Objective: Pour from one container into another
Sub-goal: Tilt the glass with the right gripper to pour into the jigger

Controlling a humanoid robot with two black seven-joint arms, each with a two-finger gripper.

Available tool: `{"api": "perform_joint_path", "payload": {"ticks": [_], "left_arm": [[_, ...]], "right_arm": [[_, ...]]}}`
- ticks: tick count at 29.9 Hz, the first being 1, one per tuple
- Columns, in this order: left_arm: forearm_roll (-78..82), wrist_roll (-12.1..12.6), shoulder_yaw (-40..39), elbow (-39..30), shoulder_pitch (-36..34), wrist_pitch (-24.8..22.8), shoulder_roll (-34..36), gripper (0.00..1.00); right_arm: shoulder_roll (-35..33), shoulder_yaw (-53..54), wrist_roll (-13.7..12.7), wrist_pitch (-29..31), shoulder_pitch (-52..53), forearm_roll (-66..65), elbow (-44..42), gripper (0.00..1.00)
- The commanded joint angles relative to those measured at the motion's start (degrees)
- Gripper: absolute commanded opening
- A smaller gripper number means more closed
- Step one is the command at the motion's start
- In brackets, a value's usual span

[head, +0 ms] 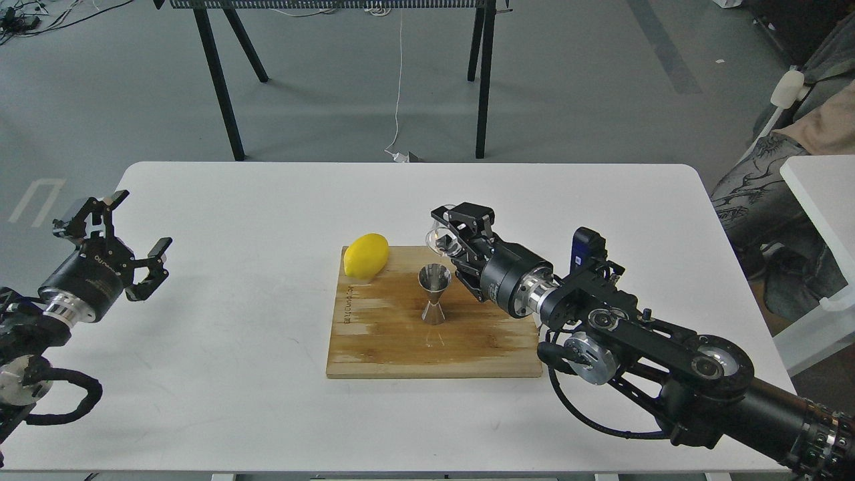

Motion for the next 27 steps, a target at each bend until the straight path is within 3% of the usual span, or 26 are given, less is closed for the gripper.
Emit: {"api": "perform_joint_path", "payload": {"ticks": [1,27], "left_arm": [[0.00,0.00,0.00,0.00,0.00,0.00,0.00,0.99],[0.00,0.00,0.00,0.00,0.00,0.00,0.00,0.99]], "right_arm": [[0.00,-0.01,-0.02,0.03,0.02,-0.35,-0.09,0.37],[-0.09,-3.62,0.07,-0.05,2.48,-4.13,-0.70,0.36]]}}
